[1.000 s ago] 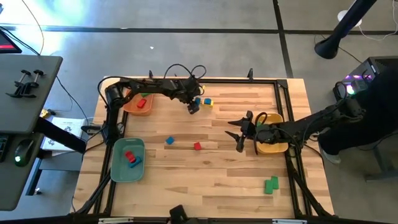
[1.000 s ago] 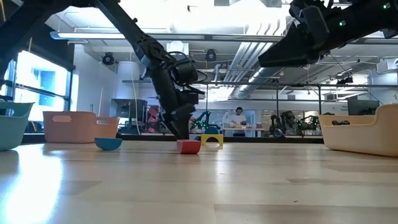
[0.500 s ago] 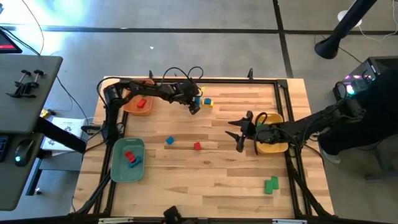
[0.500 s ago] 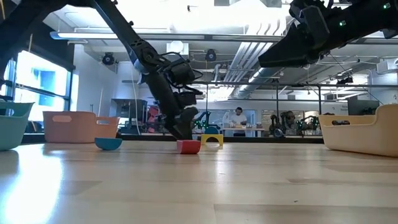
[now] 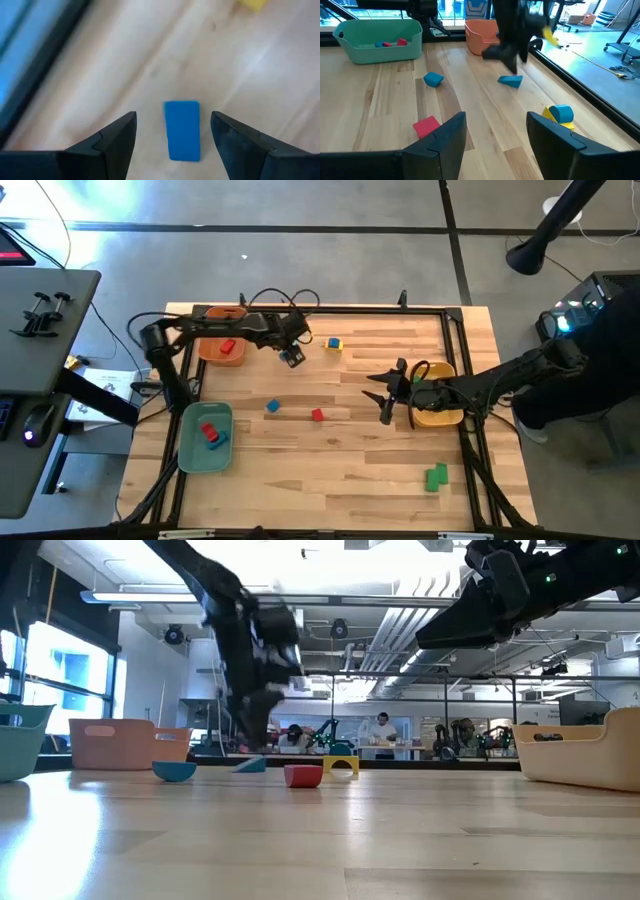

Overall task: Sort blocks by size
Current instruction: Put the blue triangle block into the orange bin

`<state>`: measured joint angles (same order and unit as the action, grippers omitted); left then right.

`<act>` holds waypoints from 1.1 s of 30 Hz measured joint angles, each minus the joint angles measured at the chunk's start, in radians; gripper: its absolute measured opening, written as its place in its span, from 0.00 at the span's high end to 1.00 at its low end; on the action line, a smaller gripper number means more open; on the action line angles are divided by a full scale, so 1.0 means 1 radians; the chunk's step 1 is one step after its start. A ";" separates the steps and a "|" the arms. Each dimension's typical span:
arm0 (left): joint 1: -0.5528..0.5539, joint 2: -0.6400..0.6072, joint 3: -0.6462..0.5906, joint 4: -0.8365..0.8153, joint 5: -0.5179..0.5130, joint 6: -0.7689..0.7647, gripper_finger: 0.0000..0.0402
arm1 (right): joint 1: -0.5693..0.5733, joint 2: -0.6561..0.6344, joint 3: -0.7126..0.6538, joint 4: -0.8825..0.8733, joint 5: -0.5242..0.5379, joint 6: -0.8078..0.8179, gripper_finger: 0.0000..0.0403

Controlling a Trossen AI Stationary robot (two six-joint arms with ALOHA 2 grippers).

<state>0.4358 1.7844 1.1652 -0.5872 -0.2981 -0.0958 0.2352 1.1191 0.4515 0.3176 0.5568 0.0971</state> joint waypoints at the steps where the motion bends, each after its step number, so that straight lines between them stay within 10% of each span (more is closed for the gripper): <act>1: -0.003 -0.021 -0.009 0.012 -0.016 -0.011 0.40 | 0.000 0.000 0.000 0.000 0.000 0.000 0.49; 26: 0.048 -0.042 -0.345 0.482 0.089 -0.073 0.41 | 0.000 0.000 0.000 -0.007 -0.007 -0.001 0.49; 33: 0.047 -0.028 -0.366 0.543 0.150 -0.059 0.60 | 0.000 0.000 0.000 -0.004 -0.005 0.000 0.49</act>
<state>0.4828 1.7569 0.7995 -0.0444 -0.1485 -0.1544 0.2352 1.1187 0.4515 0.3131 0.5513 0.0967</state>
